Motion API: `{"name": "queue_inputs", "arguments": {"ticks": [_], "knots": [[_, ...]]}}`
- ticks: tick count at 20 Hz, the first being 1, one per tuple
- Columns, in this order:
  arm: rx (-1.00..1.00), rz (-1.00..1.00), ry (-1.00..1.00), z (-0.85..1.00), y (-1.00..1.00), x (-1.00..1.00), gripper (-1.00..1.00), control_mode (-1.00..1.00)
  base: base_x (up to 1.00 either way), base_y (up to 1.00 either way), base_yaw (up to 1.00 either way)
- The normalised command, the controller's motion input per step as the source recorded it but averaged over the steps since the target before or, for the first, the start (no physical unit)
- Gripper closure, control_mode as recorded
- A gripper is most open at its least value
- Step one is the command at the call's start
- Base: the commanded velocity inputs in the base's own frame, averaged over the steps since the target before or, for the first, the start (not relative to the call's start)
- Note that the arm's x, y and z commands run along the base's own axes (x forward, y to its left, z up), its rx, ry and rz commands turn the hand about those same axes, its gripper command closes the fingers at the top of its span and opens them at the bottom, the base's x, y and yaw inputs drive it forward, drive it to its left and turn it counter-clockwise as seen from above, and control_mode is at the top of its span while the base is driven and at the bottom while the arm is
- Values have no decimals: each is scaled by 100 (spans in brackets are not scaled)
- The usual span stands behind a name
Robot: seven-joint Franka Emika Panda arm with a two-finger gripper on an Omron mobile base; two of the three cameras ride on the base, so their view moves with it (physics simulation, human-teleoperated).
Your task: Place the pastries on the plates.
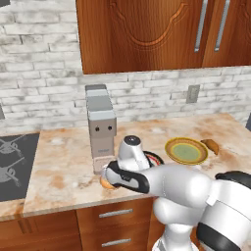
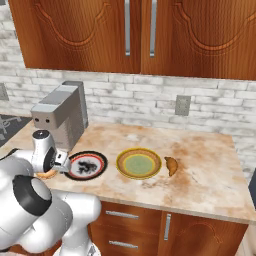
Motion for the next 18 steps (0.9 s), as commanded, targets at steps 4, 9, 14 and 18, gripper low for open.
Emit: {"name": "queue_inputs", "arguments": {"ticks": [4,9,14,18], "knots": [[-1,0,-1,-19,0,12,-100,-100,0,0,0],[0,0,-2,-12,0,20,-100,-100,0,0,0],[0,0,0,-6,0,0,-100,-100,0,0,0],[0,0,0,0,0,0,100,-100,0,0,0]]}}
